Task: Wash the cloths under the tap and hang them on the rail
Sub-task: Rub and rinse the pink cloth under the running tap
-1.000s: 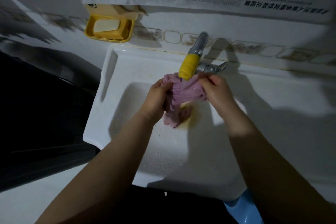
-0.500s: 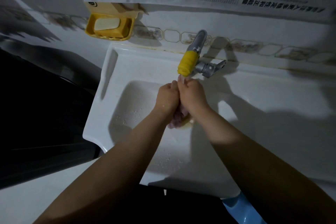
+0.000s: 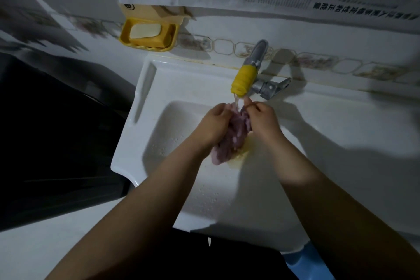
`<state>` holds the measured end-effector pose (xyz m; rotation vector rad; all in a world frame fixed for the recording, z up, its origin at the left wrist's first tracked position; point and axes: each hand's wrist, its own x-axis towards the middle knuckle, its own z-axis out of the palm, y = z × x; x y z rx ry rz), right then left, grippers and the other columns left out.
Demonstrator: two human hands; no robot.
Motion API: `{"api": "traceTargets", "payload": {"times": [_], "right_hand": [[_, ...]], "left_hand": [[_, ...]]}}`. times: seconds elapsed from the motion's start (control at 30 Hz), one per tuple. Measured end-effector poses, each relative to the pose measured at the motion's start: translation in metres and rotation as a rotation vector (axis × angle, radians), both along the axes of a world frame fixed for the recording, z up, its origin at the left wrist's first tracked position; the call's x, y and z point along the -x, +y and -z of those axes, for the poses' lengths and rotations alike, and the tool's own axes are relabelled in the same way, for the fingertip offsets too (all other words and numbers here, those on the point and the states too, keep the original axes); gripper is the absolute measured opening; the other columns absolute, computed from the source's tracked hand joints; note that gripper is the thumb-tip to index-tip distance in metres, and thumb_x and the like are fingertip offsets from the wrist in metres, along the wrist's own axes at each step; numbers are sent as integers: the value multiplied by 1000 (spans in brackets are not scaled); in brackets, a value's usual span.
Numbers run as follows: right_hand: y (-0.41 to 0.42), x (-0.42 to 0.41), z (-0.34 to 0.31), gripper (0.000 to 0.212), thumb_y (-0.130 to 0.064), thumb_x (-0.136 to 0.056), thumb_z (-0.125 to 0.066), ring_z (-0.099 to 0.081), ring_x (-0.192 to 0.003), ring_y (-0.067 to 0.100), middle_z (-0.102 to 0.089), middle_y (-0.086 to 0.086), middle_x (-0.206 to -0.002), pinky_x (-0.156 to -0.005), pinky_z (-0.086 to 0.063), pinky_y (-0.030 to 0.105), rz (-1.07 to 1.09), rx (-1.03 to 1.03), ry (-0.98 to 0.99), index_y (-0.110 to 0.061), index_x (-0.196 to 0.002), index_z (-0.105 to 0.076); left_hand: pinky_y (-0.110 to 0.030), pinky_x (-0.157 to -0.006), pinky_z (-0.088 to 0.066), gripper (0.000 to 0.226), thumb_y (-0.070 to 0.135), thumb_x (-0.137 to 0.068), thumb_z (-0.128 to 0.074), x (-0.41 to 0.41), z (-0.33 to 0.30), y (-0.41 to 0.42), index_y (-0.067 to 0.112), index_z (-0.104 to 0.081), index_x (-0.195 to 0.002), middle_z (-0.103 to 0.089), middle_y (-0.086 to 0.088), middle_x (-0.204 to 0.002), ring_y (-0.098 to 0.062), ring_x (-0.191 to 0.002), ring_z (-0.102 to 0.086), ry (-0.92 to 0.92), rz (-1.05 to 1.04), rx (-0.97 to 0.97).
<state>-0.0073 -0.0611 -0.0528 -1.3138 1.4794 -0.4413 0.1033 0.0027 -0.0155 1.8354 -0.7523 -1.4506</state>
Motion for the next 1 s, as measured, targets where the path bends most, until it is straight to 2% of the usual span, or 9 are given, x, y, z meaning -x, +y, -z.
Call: {"api": "traceTargets", "payload": {"times": [0.1,0.17,0.33,0.4,0.47,0.6,0.77,0.9,1.0], "right_hand": [[6,1,-14,59,-63,-93,-31,-58,-52,11,-62,-2,-54,-52,-40,24,-119,-220,14,-18,-72,-62],[5,6,-16,60,-64,-89,-38,-62,-61,10,-69,6,-71,-54,-45,23,-314,-208,66,-13,-85,-69],[-1,11,-12,44,-42,-93,-54,-51,-60,18,-53,7,-59,-61,-42,33,-420,5,136,-4,-72,-60],[-2,10,-16,36,-37,-96,-48,-55,-61,22,-59,8,-63,-66,-51,37,-407,67,116,-9,-79,-63],[-2,9,-22,29,-36,-98,-44,-58,-61,17,-64,7,-73,-65,-51,27,-388,99,27,-16,-91,-64],[-3,9,-28,24,-24,-99,-45,-61,-77,14,-67,3,-85,-71,-48,26,-392,223,-1,-14,-87,-64],[-3,13,-26,26,-24,-94,-56,-53,-66,12,-56,-4,-64,-63,-39,23,-267,235,-31,-20,-68,-57],[3,9,-25,15,-23,-94,-57,-62,-79,-5,-70,-17,-79,-75,-48,19,-312,141,-254,-28,-82,-66],[0,12,-29,23,-34,-95,-50,-62,-99,13,-67,-1,-104,-84,-48,22,-358,272,-125,-21,-99,-68]], "left_hand": [[-42,-85,-54,23,26,-101,-42,-8,3,8,10,-57,-108,-67,-11,-99,-29,-95,-65,-136,88,88],[-41,-83,-56,13,16,-96,-52,-10,10,15,10,-57,-107,-68,-8,-95,-24,-90,-68,-145,116,153],[-29,-68,-58,46,-1,-86,-64,-17,20,22,11,-47,-128,-61,-12,-100,-20,-83,-63,195,-162,76],[-26,-63,-55,40,12,-90,-62,-21,22,23,5,-51,-128,-64,-16,-103,-24,-85,-63,368,-180,5],[-29,-74,-55,43,39,-93,-55,-22,22,24,6,-62,-120,-69,-12,-102,-25,-90,-64,459,-91,-46],[-16,-70,-49,22,23,-99,-48,-22,24,20,18,-68,-91,-68,13,-72,-1,-66,-62,259,-71,39],[-34,-101,-44,21,16,-100,-43,-22,22,17,7,-61,-97,-72,-4,-103,-20,-109,-63,260,-184,157],[-45,-97,-49,41,37,-100,-43,-16,17,14,2,-61,-112,-68,-16,-108,-23,-99,-64,191,46,153],[-43,-85,-52,38,27,-98,-51,-15,17,16,-8,-65,-95,-67,-25,-91,-20,-81,-59,83,76,225]]}}
